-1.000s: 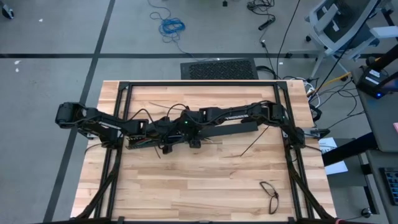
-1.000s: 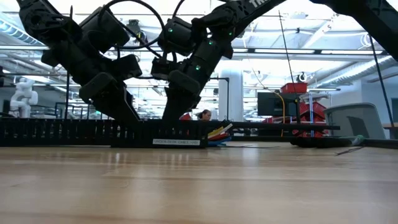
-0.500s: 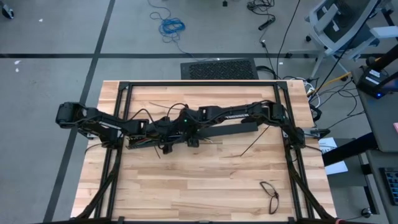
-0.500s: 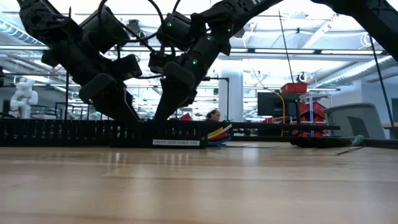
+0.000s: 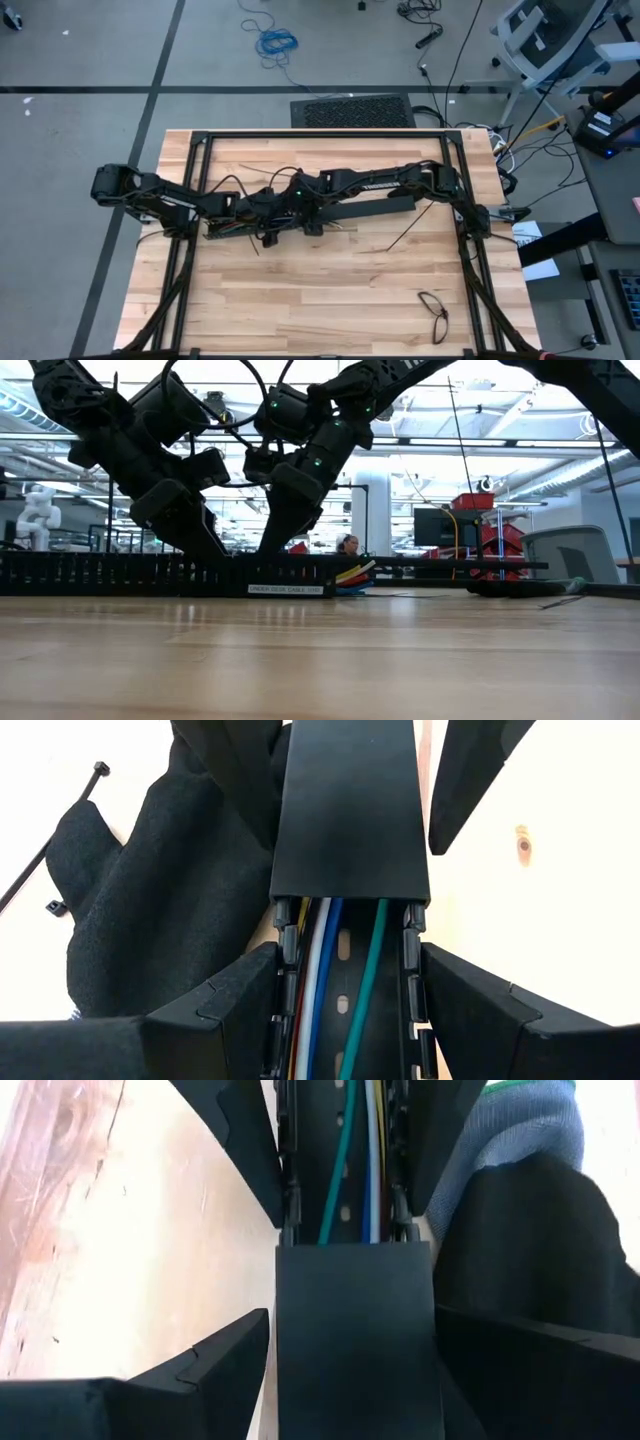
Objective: Ziptie cables
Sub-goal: Close the cable duct
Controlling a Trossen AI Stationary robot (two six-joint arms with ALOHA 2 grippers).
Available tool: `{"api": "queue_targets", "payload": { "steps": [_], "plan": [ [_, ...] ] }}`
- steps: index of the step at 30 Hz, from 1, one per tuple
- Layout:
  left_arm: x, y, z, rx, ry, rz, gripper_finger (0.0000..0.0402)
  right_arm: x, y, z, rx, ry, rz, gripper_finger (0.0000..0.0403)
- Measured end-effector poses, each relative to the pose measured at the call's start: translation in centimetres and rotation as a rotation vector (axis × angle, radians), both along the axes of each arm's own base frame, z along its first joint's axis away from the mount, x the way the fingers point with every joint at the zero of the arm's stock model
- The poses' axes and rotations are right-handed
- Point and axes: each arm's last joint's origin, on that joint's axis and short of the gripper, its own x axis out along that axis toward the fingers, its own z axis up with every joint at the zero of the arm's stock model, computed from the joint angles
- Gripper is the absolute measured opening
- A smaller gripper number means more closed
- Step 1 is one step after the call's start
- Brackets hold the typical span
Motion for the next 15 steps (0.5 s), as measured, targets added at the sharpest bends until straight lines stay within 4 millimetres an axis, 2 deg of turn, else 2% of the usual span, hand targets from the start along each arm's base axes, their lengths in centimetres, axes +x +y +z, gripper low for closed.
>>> {"api": "queue_targets", "payload": {
  "steps": [9,15],
  "plan": [
    [0.00,0.00,-0.01,0.000,-0.002,0.000,0.0231,0.15,-0.42,0.06,0.002,-0.022,-0.015,0.0274],
    [0.00,0.00,0.00,0.000,-0.002,0.000,0.0231,0.11,-0.41,0.02,0.003,-0.017,-0.015,0.0247]
  ]
}}
